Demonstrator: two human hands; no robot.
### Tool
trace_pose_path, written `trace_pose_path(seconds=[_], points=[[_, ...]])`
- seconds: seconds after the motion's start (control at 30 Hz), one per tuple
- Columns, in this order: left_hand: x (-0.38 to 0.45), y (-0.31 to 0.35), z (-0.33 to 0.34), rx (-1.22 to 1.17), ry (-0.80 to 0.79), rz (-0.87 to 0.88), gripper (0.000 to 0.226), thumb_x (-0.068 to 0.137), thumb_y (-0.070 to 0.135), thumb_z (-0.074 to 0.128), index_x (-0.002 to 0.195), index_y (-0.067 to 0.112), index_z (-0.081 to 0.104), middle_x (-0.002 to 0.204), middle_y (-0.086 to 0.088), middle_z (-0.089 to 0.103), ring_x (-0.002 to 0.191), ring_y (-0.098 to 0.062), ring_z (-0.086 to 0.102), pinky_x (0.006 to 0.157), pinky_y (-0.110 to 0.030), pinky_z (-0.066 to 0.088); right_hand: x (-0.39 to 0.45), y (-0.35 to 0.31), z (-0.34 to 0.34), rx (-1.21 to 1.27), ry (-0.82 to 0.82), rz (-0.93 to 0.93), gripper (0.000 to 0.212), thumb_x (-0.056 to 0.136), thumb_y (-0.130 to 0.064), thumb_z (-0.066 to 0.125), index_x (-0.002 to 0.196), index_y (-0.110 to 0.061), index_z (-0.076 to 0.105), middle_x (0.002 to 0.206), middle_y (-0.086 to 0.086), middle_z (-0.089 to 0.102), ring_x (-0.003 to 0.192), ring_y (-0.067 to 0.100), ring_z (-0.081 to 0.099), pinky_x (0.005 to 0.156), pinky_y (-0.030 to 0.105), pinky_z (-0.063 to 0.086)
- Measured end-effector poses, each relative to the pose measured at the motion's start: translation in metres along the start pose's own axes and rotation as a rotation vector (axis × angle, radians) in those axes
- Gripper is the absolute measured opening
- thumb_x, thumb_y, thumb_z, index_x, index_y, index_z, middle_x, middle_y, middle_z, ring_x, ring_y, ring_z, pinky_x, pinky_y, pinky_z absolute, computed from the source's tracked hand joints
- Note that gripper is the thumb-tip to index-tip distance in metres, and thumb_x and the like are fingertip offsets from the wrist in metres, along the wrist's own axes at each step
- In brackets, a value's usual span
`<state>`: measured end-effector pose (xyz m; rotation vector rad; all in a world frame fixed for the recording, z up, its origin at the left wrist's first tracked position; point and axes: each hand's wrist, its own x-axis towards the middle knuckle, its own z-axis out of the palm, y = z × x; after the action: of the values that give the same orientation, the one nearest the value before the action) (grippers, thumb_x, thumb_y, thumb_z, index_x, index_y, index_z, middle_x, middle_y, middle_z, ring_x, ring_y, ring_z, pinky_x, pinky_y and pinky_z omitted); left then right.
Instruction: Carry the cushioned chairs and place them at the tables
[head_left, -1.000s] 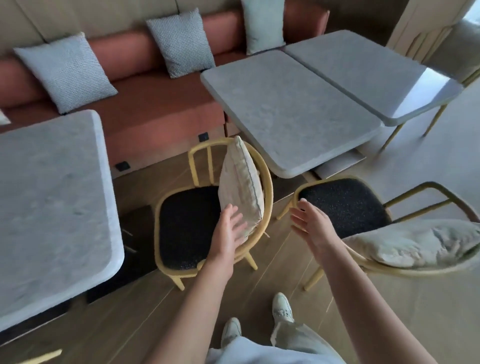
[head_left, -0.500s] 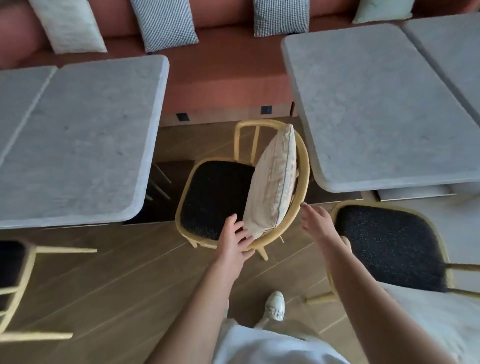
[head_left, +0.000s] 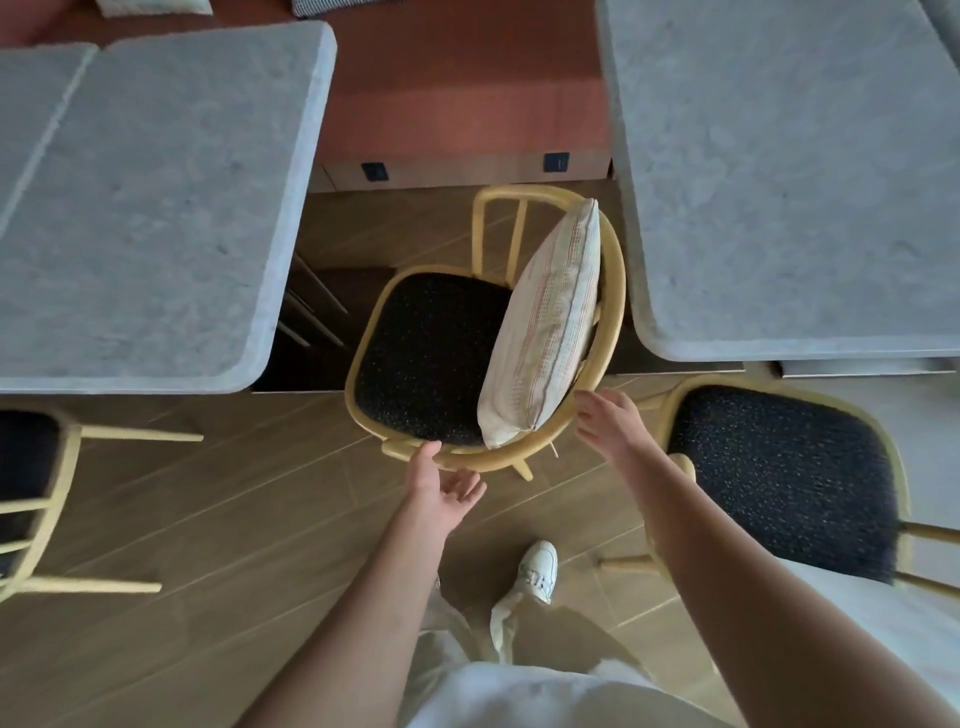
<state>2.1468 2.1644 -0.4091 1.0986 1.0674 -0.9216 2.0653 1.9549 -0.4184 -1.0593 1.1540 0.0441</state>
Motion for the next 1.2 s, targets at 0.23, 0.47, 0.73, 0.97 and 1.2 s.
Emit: trace_pose_path(seconds=[0.23, 0.47, 0.73, 0.97, 1.2], points=[[0.014, -0.003, -0.001, -0.065, -0.043, 0.019, 0.048, 0.099, 0.033, 0.059, 0.135, 0.003, 0.052, 0.131, -0.017, 0.053, 0.115, -0.032, 0.054, 0.100, -0.048, 0.045, 0.002, 0.012, 0.002, 0.054, 0.029, 0.069, 0.040, 0.098, -0.012, 0.059, 0.132, 0.006, 0.049, 0.140, 0.035, 0.043, 0.133, 0.047, 0.040, 0.108, 0.059, 0.039], [0.029, 0.003, -0.012, -0.241, -0.100, -0.056, 0.046, 0.097, 0.032, 0.058, 0.130, 0.000, 0.051, 0.136, -0.020, 0.054, 0.127, -0.036, 0.052, 0.113, -0.056, 0.036, 0.008, 0.015, 0.017, 0.161, 0.078, 0.029, 0.019, 0.096, -0.004, 0.052, 0.095, -0.016, 0.066, 0.085, 0.000, 0.075, 0.071, 0.007, 0.074, 0.056, 0.018, 0.055], [0.036, 0.004, -0.035, -0.377, -0.166, -0.122, 0.056, 0.091, 0.045, 0.059, 0.127, 0.002, 0.055, 0.129, -0.016, 0.061, 0.116, -0.033, 0.062, 0.106, -0.056, 0.043, 0.004, 0.027, 0.033, 0.210, 0.178, 0.065, 0.014, 0.093, -0.008, 0.057, 0.085, -0.014, 0.066, 0.074, 0.002, 0.071, 0.056, 0.003, 0.070, 0.048, 0.016, 0.052], [0.031, 0.023, -0.095, -0.299, -0.145, -0.107, 0.053, 0.094, 0.041, 0.058, 0.129, 0.003, 0.055, 0.130, -0.016, 0.062, 0.116, -0.032, 0.062, 0.104, -0.055, 0.045, -0.029, 0.073, 0.068, 0.220, 0.188, 0.102, 0.013, 0.094, -0.006, 0.055, 0.086, -0.008, 0.066, 0.046, -0.007, 0.063, 0.048, 0.003, 0.066, 0.050, 0.016, 0.054], [0.027, 0.050, -0.172, -0.147, -0.110, -0.075, 0.050, 0.094, 0.043, 0.058, 0.123, 0.002, 0.058, 0.127, -0.016, 0.063, 0.117, -0.030, 0.061, 0.105, -0.051, 0.043, -0.072, 0.134, 0.122, 0.240, 0.221, 0.167, 0.015, 0.093, 0.000, 0.054, 0.085, -0.005, 0.065, 0.071, 0.004, 0.074, 0.068, 0.013, 0.074, 0.058, 0.020, 0.057]])
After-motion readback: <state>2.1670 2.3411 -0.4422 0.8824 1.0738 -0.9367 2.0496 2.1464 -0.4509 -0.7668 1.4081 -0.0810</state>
